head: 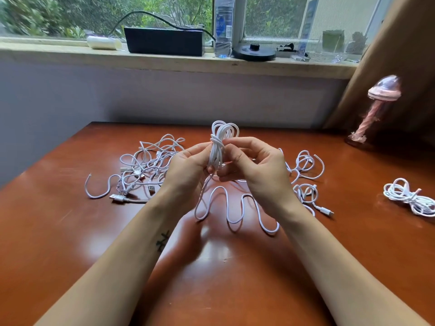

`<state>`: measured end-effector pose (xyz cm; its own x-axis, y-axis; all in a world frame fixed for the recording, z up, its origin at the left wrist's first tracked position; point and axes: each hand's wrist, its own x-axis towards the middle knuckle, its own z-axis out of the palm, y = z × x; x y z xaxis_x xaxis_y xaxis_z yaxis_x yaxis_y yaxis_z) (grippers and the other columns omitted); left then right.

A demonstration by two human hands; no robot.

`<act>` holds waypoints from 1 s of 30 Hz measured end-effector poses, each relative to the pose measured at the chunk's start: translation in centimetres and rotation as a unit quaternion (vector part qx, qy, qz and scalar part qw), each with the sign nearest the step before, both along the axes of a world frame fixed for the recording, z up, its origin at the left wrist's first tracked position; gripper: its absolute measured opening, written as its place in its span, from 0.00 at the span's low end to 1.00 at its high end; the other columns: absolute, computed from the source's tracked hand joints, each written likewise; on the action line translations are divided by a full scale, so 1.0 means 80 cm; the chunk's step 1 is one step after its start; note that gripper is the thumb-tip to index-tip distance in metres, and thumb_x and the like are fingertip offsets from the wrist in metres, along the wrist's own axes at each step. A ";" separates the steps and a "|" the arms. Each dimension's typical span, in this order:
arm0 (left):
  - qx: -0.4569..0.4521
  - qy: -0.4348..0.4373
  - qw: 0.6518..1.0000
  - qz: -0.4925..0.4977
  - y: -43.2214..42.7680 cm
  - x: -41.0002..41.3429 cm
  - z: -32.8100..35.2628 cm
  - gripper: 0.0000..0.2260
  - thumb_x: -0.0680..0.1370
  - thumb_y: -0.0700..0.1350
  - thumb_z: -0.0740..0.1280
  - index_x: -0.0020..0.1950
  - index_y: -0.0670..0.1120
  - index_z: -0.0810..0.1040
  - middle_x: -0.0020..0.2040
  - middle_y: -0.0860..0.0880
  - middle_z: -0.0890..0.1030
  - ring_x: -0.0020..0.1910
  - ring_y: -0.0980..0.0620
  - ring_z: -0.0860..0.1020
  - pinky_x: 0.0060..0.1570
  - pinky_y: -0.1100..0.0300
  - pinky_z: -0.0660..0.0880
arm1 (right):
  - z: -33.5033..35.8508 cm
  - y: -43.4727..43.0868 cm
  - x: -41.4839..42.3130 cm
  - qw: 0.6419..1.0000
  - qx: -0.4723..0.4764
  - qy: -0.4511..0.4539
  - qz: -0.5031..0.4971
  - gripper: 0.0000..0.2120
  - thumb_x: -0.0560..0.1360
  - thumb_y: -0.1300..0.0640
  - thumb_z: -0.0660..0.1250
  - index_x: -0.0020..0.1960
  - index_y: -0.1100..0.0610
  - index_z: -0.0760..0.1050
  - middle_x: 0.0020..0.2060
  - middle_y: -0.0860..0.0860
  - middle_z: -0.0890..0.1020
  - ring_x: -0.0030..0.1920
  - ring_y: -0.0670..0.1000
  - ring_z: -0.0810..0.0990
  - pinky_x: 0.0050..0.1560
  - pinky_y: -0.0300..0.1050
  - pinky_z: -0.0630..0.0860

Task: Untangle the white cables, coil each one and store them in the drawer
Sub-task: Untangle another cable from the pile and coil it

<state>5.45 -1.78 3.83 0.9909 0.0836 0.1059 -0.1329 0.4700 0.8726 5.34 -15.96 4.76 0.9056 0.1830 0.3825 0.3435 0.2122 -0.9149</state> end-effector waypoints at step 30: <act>0.440 -0.221 0.821 0.290 0.001 0.004 -0.018 0.04 0.76 0.39 0.73 0.51 0.45 0.85 0.41 0.49 0.80 0.34 0.54 0.76 0.37 0.56 0.75 | -0.007 -0.007 0.016 0.991 0.045 -0.002 -0.126 0.05 0.81 0.66 0.66 0.51 0.65 0.80 0.41 0.56 0.86 0.41 0.52 0.87 0.42 0.44 0.82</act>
<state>5.73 -1.72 2.41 0.6602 0.2265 0.7161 -0.5060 -0.5705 0.6469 6.66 -16.55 4.23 0.9165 -0.0829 0.3914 0.4000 0.1995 -0.8945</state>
